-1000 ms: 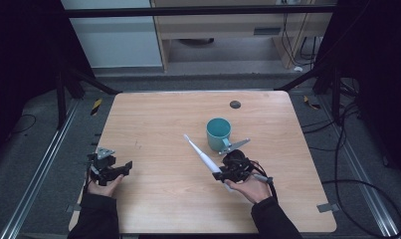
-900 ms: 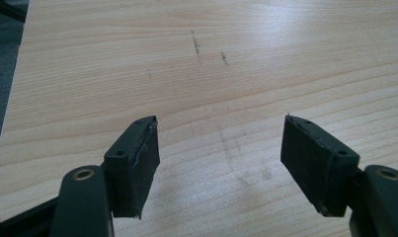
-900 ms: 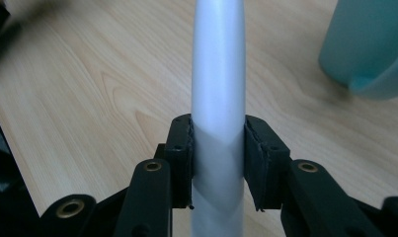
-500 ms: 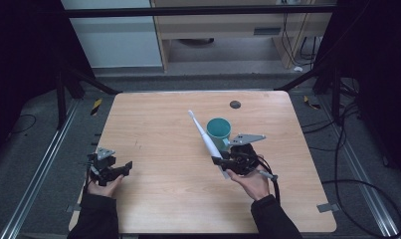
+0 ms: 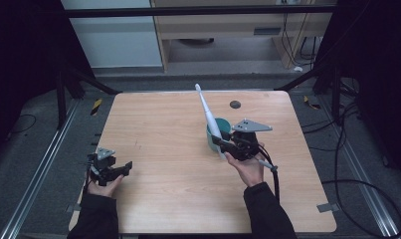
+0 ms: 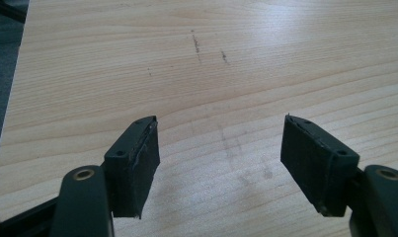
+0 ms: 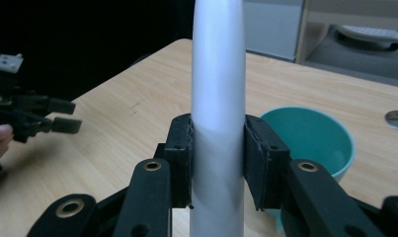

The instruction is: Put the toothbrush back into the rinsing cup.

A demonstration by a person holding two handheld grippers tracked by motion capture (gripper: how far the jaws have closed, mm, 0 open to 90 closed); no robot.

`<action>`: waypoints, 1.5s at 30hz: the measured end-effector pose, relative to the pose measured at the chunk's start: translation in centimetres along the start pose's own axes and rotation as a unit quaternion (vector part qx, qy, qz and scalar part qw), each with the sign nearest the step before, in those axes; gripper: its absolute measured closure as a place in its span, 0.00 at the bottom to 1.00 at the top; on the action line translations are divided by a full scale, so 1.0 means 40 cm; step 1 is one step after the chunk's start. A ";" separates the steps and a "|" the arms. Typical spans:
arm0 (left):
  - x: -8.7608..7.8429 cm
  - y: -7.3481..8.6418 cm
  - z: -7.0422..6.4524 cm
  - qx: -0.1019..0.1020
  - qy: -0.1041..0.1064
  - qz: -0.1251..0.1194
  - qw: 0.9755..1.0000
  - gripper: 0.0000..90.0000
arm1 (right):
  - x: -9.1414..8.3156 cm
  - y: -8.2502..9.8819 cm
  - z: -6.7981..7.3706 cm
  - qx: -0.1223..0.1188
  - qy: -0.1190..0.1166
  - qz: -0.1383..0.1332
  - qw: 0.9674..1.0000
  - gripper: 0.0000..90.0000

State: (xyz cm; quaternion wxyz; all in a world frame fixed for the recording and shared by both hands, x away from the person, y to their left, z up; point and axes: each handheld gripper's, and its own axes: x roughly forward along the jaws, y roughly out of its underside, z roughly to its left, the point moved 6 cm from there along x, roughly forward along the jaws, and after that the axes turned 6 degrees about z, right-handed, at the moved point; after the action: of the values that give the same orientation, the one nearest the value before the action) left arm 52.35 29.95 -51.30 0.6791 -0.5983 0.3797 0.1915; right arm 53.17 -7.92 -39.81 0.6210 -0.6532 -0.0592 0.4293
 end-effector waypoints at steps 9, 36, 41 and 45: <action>0.002 0.000 0.002 -0.001 0.001 0.000 1.000 0.34 | -0.006 -0.033 -0.044 0.017 0.016 -0.036 0.999 0.74; -0.001 -0.005 0.003 -0.003 -0.001 -0.006 1.000 0.34 | 0.083 -0.084 -0.140 0.032 0.053 -0.073 0.995 0.74; -0.001 -0.005 0.003 -0.003 0.000 -0.006 1.000 0.34 | 0.101 -0.079 -0.154 0.034 0.059 -0.074 0.995 0.74; 0.000 -0.005 0.003 -0.002 -0.001 -0.006 1.000 0.34 | 0.112 -0.075 -0.164 0.031 0.061 -0.073 0.995 0.74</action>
State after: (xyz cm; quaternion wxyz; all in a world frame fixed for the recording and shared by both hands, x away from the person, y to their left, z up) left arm 52.51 30.01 -51.16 0.6792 -0.6021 0.3750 0.1884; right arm 61.50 -9.51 -40.32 0.6732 -0.6525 -0.0548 0.3436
